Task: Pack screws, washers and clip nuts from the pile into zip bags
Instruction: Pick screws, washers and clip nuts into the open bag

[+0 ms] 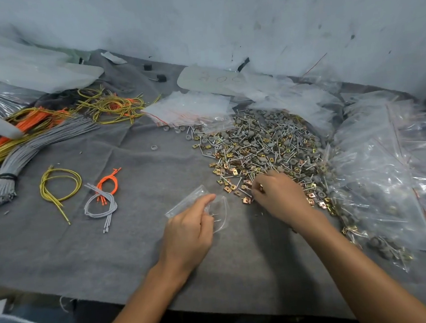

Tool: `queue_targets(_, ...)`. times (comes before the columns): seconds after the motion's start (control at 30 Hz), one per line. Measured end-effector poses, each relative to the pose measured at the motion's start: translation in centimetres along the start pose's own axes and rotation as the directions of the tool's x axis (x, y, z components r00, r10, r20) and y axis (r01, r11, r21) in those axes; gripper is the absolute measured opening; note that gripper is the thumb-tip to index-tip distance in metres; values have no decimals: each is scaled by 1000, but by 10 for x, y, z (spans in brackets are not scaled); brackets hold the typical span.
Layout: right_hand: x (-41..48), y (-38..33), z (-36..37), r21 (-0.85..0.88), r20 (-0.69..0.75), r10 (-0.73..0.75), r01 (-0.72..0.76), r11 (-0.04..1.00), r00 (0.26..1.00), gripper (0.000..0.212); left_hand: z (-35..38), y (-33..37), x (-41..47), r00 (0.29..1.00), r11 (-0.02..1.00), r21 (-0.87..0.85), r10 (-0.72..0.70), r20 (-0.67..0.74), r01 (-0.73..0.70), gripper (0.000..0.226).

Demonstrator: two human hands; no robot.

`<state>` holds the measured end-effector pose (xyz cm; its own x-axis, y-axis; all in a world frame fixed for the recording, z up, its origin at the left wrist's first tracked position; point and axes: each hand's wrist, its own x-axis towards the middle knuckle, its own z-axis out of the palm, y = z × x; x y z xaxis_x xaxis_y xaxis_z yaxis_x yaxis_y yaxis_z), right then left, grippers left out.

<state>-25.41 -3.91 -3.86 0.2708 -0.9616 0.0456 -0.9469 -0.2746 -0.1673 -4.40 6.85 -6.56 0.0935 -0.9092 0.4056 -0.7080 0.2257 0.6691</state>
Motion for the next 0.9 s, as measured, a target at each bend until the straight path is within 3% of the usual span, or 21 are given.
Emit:
queue_targets(0.17, -4, -4, -4, 59, 8, -7, 7, 998, 1000, 12, 2, -2, -1, 1000, 1000, -4, 0, 9, 0, 40)
queue_targets(0.3, -26, -13, -12, 309, -88, -32, 58, 949, 996, 7, 2, -3, 0, 1000, 1000, -21, -5, -2, 5, 44)
queue_targets(0.43, -57, -36, -18, 465, -88, -104, 133, 875, 991, 5, 3, -4, 1, 1000, 999, -36, -9, -11, 9, 43)
queue_targets(0.67, -69, -65, -3, 335, -148, -259, 295, 895, 954, 7, 2, -5, 1, 1000, 998, -60, -18, 0, 18, 42)
queue_targets(0.77, -66, -72, 4, 284, -185, -271, 315, 905, 945, 6, 1, -4, 2, 999, 999, -45, -8, 31, 10, 49)
queue_targets(0.9, -63, -73, 12, 297, -221, -245, 305, 905, 944, 15, 3, -7, 2, 999, 998, -55, -14, 34, 16, 42)
